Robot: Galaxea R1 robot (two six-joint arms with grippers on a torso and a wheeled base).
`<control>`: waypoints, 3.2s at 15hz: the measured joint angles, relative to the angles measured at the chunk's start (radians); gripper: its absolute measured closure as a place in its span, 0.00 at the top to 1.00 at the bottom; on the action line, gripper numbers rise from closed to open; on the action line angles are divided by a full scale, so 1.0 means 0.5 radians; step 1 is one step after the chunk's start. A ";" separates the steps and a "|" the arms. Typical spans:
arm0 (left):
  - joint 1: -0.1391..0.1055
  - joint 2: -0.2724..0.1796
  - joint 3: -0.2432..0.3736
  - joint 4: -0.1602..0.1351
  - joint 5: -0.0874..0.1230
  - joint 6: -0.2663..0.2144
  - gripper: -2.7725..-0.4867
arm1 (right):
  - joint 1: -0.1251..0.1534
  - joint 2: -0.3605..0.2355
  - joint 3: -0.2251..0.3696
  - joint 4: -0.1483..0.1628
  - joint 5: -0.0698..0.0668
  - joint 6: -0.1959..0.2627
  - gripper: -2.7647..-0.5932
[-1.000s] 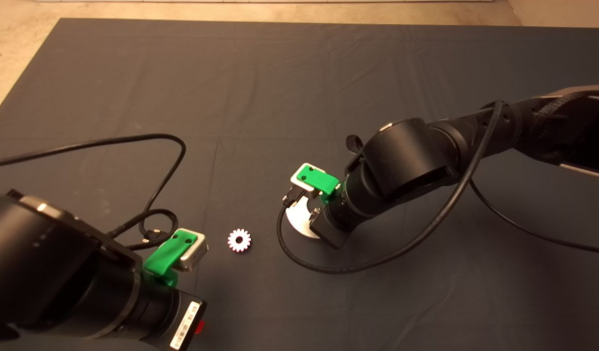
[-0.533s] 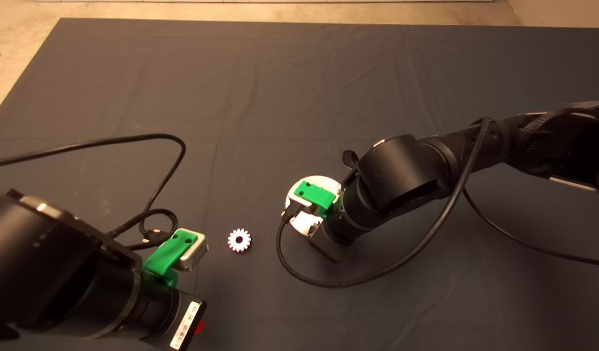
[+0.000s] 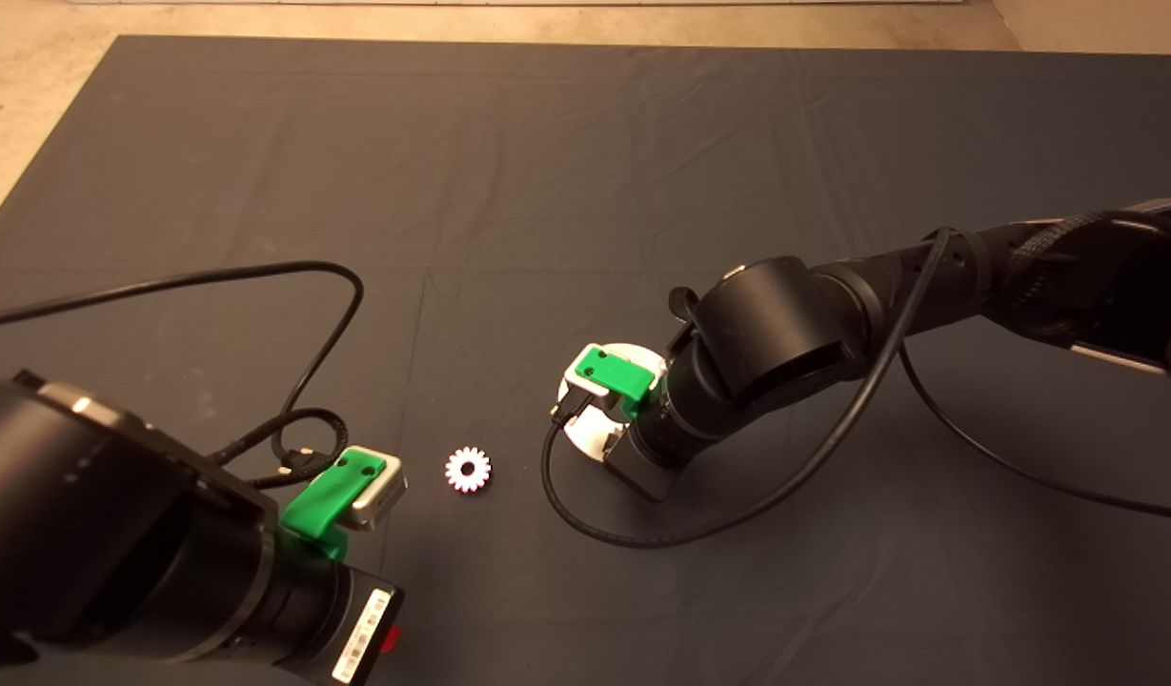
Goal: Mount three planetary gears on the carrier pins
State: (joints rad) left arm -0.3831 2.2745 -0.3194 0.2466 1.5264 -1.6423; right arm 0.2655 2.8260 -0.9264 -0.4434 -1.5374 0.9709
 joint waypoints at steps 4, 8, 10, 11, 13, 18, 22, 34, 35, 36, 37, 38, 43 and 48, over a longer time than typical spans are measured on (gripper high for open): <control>0.000 0.000 0.000 0.000 0.000 0.001 0.24 | 0.000 0.000 -0.065 0.000 0.000 -0.058 0.15; 0.000 -0.001 0.000 0.000 0.000 0.000 0.24 | 0.001 0.000 -0.085 0.000 0.001 -0.095 0.15; 0.000 -0.001 0.000 0.000 0.000 0.000 0.24 | 0.001 0.000 -0.087 0.003 0.003 -0.109 0.15; 0.000 -0.001 0.000 0.000 0.000 0.000 0.24 | 0.001 0.000 -0.088 0.003 0.003 -0.111 0.15; 0.000 -0.001 0.000 0.000 0.000 0.000 0.24 | 0.001 0.000 -0.088 0.004 0.003 -0.116 0.15; 0.000 -0.012 0.000 0.000 0.000 0.001 0.24 | -0.001 -0.007 -0.087 0.005 0.012 -0.140 0.15; 0.000 -0.019 0.000 0.000 0.000 0.001 0.24 | -0.003 -0.017 -0.082 0.005 0.021 -0.162 0.15; 0.000 -0.023 0.000 0.000 0.000 0.000 0.24 | -0.015 -0.077 -0.034 0.007 0.025 -0.168 0.15; 0.000 -0.023 0.000 0.000 0.000 0.000 0.24 | -0.015 -0.077 -0.034 0.007 0.026 -0.168 0.15; -0.001 -0.023 0.000 0.000 0.000 0.000 0.24 | -0.015 -0.077 -0.034 0.008 0.025 -0.169 0.15; -0.001 -0.023 0.000 0.000 0.000 0.000 0.24 | -0.015 -0.077 -0.034 0.009 0.024 -0.168 0.15; -0.003 -0.023 0.000 0.000 0.000 0.001 0.24 | -0.015 -0.077 -0.034 0.009 0.024 -0.169 0.15; -0.022 -0.023 0.000 0.000 0.000 0.000 0.24 | -0.016 -0.075 -0.034 0.011 0.023 -0.169 0.15; -0.022 -0.040 0.000 0.000 0.000 0.000 0.24 | -0.016 -0.071 -0.034 0.012 0.019 -0.169 0.15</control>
State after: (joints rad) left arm -0.3940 2.2547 -0.3194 0.2468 1.5264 -1.6423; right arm 0.2577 2.7902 -0.9432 -0.4372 -1.5279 0.8862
